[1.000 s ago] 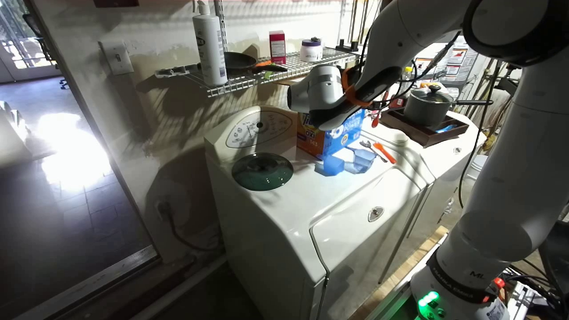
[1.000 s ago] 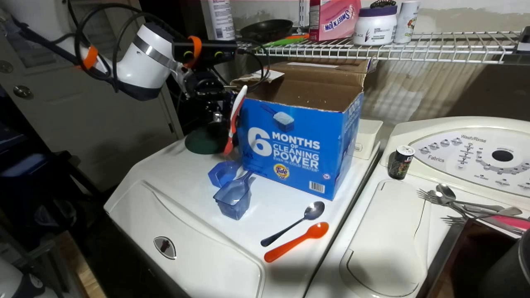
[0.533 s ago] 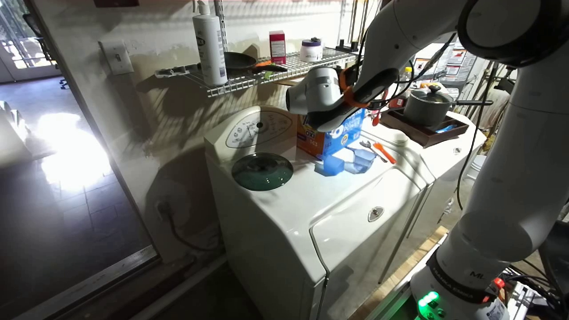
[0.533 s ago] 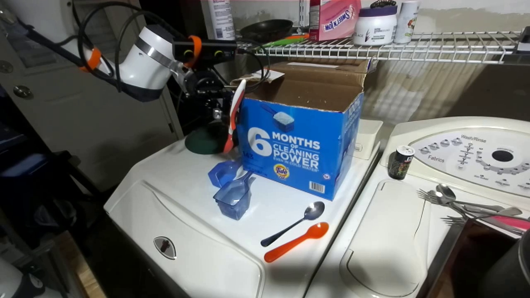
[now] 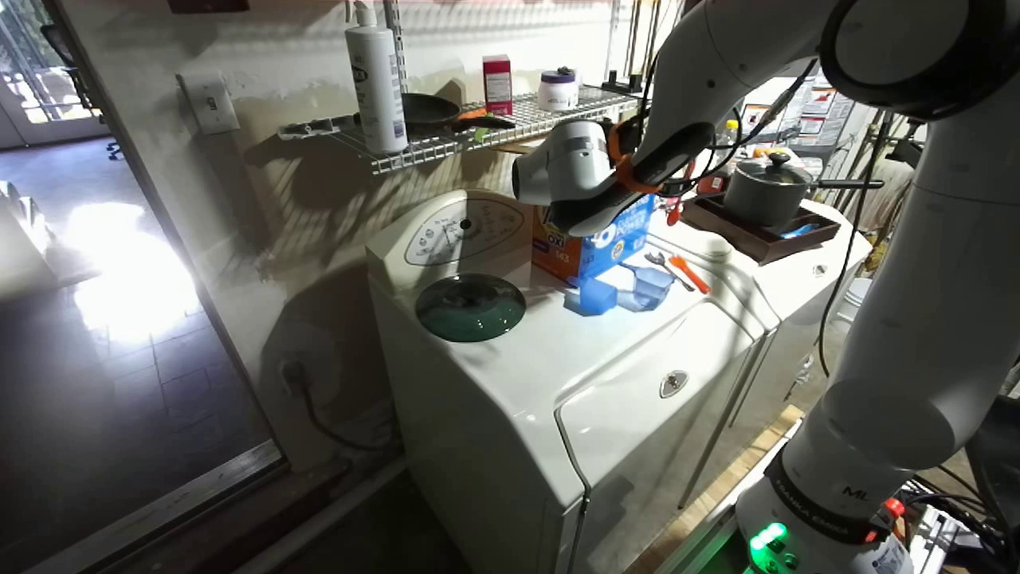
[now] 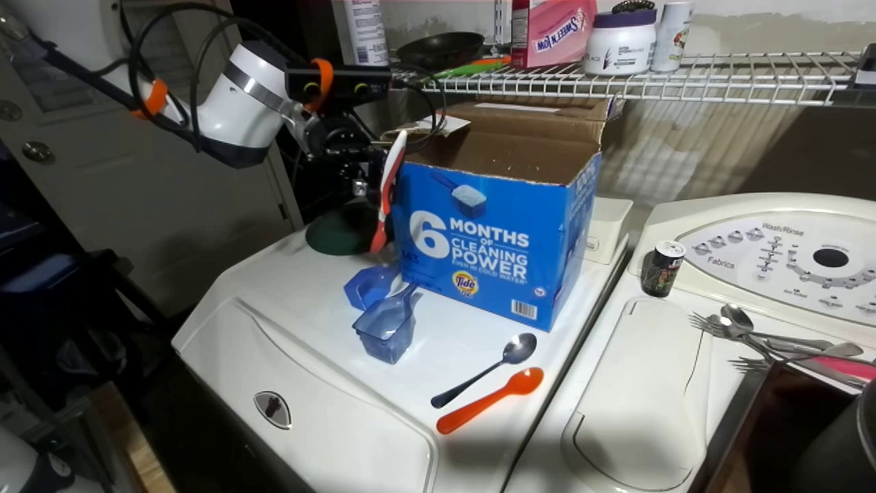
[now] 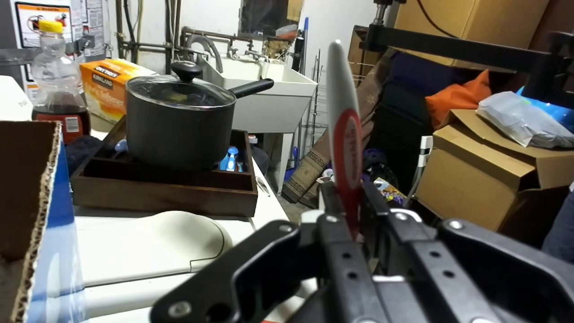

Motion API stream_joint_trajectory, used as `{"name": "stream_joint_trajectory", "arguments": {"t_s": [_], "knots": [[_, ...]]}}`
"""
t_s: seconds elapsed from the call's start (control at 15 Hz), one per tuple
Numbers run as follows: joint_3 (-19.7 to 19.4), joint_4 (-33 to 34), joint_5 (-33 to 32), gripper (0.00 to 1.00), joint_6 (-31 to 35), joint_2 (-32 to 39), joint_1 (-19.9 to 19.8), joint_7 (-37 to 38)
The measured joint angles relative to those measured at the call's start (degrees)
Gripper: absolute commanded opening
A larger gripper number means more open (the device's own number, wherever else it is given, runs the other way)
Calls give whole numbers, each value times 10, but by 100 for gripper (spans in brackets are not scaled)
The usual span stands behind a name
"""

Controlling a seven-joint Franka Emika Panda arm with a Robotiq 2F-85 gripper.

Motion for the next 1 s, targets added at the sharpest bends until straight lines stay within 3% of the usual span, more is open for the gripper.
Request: {"name": "stream_joint_trajectory", "arguments": {"t_s": [0.33,1.0], "knots": [[0,0,14,4,29,-9,-3,19],[-13,-1,147,4,137,-73,-17,58]]}}
